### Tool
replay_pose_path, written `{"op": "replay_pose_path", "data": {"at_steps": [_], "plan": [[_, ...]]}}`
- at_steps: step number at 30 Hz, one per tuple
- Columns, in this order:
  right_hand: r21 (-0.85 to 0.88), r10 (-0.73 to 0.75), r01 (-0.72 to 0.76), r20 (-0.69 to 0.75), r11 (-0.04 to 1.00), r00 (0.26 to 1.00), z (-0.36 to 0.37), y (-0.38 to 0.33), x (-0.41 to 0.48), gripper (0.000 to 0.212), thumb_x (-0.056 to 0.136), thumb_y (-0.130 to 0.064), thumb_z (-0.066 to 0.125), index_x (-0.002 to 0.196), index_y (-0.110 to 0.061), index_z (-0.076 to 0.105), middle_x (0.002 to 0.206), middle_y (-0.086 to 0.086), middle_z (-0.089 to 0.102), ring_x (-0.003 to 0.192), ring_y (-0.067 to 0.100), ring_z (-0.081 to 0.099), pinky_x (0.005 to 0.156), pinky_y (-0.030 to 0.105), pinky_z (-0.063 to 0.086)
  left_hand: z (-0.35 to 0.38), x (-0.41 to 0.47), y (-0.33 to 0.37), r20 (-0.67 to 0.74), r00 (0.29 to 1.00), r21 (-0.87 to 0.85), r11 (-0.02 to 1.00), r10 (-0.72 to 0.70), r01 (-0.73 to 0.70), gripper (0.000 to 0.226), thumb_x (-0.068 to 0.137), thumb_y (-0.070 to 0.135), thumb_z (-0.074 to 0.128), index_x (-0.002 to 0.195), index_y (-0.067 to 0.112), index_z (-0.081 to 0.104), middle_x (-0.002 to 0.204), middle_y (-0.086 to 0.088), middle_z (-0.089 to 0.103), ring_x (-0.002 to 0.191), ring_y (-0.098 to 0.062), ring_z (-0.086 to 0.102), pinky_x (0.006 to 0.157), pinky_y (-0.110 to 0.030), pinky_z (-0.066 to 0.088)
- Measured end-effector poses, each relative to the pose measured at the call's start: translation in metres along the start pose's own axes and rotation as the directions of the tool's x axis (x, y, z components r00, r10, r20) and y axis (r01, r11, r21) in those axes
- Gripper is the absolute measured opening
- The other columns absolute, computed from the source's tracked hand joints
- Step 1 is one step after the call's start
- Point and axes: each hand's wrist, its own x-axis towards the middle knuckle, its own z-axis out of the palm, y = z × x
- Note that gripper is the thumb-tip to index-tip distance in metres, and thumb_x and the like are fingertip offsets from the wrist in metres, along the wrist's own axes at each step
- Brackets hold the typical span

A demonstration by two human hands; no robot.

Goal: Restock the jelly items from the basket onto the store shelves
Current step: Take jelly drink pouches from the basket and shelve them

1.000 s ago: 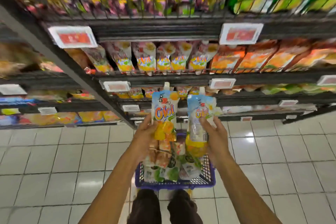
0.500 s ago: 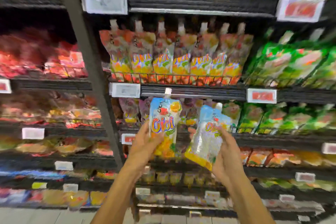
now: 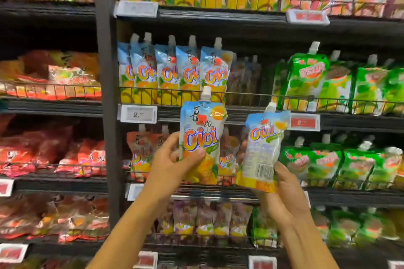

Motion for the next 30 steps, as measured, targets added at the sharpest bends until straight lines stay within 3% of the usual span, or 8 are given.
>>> {"op": "replay_pose_path", "data": {"at_steps": [4,7,10,14,19,24,28,30], "plan": [[0.045,-0.096,0.093,0.084,0.995,0.992,0.021,-0.027,0.017,0.058,0.060,-0.016,0.073,0.116,-0.003,0.064,0.055,-0.003,0.064,0.043,0.003,0.058,0.061,0.023,0.059,0.019,0.039,0.032,-0.044,0.994,0.030,0.994,0.103,-0.102,0.041,0.073,0.024,0.080,0.111,0.027,0.065,0.096,-0.003,0.077,0.085,-0.020,0.074,0.066,-0.030,0.060],[-0.017,-0.134,0.139,0.165,0.990,0.977,0.038,-0.048,0.026,0.017,0.072,-0.015,0.066,0.081,-0.015,0.079,0.065,-0.003,0.070,0.046,0.004,0.062,0.053,0.020,0.056,0.034,0.071,0.055,-0.047,0.987,0.083,0.985,0.156,-0.151,0.038,0.076,0.022,0.081,0.106,0.034,0.061,0.090,0.014,0.076,0.085,-0.005,0.072,0.065,-0.017,0.057],[-0.127,-0.197,0.209,0.105,0.970,0.975,0.041,-0.064,0.041,0.018,0.080,-0.014,0.058,0.087,-0.022,0.073,0.082,-0.001,0.070,0.071,0.010,0.069,0.075,0.031,0.059,0.053,0.101,0.079,-0.087,0.966,0.239,0.947,0.243,-0.217,0.037,0.077,0.032,0.081,0.093,0.043,0.050,0.084,0.033,0.063,0.082,0.013,0.059,0.055,-0.002,0.045],[-0.203,-0.236,0.243,0.057,0.949,0.970,0.042,-0.075,0.051,0.025,0.080,-0.017,0.063,0.104,-0.025,0.063,0.095,0.000,0.070,0.090,0.015,0.065,0.102,0.044,0.041,0.077,0.143,0.099,-0.081,0.935,0.363,0.883,0.346,-0.296,0.028,0.080,0.030,0.079,0.103,0.026,0.064,0.096,0.009,0.069,0.089,-0.006,0.066,0.067,-0.020,0.056],[-0.266,-0.264,0.280,0.096,0.923,0.960,0.034,-0.079,0.054,0.026,0.081,-0.021,0.064,0.107,-0.025,0.063,0.093,-0.004,0.073,0.084,0.010,0.069,0.089,0.036,0.046,0.094,0.178,0.105,-0.122,0.919,0.427,0.856,0.374,-0.292,0.039,0.075,0.026,0.083,0.109,0.013,0.070,0.084,0.017,0.062,0.074,0.007,0.056,0.056,-0.008,0.044],[-0.313,-0.248,0.268,0.103,0.911,0.963,0.024,-0.080,0.054,0.036,0.081,-0.020,0.065,0.116,-0.022,0.059,0.099,-0.003,0.069,0.091,0.013,0.064,0.101,0.042,0.043,0.102,0.184,0.087,-0.124,0.875,0.630,0.719,0.467,-0.294,0.040,0.070,0.037,0.085,0.102,0.016,0.073,0.090,0.007,0.068,0.068,0.003,0.053,0.050,-0.007,0.037],[-0.296,-0.279,0.304,0.123,0.906,0.952,0.022,-0.086,0.053,0.056,0.077,-0.015,0.067,0.132,-0.017,0.051,0.096,-0.003,0.073,0.086,0.009,0.070,0.076,0.025,0.056,0.102,0.184,0.072,-0.109,0.859,0.704,0.649,0.500,-0.288,0.041,0.072,0.040,0.083,0.102,0.013,0.073,0.098,0.000,0.074,0.068,0.001,0.053,0.049,0.003,0.036],[-0.327,-0.327,0.346,0.113,0.879,0.938,0.023,-0.089,0.054,0.062,0.075,-0.015,0.069,0.133,-0.016,0.049,0.098,-0.002,0.074,0.091,0.010,0.070,0.078,0.025,0.057,0.101,0.185,0.068,-0.104,0.858,0.727,0.627,0.503,-0.279,0.042,0.074,0.041,0.082,0.105,0.013,0.072,0.100,-0.002,0.074,0.075,0.000,0.055,0.049,0.002,0.037]]}}
